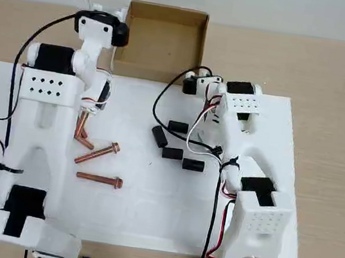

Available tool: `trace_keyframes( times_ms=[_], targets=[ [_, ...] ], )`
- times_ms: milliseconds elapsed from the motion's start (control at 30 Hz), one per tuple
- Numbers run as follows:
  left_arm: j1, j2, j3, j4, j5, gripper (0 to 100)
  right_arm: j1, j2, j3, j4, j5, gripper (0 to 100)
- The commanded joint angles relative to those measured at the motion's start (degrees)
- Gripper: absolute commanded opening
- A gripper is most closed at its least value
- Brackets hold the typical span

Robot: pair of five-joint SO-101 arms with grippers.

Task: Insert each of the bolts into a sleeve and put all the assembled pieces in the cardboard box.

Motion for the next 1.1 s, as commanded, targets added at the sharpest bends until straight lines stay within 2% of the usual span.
trace_keyframes(
  times_ms=[0,133,400,600,833,1067],
  targets=[
    [0.2,-2.5,0.6,0.7,-0.2,0,0.4,0.1,-1.9,-2.6,0.5,15.7],
    [0.2,-2.5,1.5,-0.5,-0.2,0,0.4,0.1,-1.9,-3.0,0.5,14.3],
    [0.2,-2.5,1.5,-0.8,-0.2,0,0.4,0.0,-1.9,-1.5,0.4,0.4],
    [0.2,-2.6,1.4,-0.7,-0.2,0,0.7,-0.8,-2.4,0.1,0.4,0.4],
    [0.3,-3.2,0.1,-0.3,-0.1,0,0.2,-6.6,-9.1,7.0,0.1,0.4],
    [1.8,-3.3,-5.8,0.9,0.0,0,-0.2,-14.5,-9.9,14.9,-1.1,0.4]
  ],
)
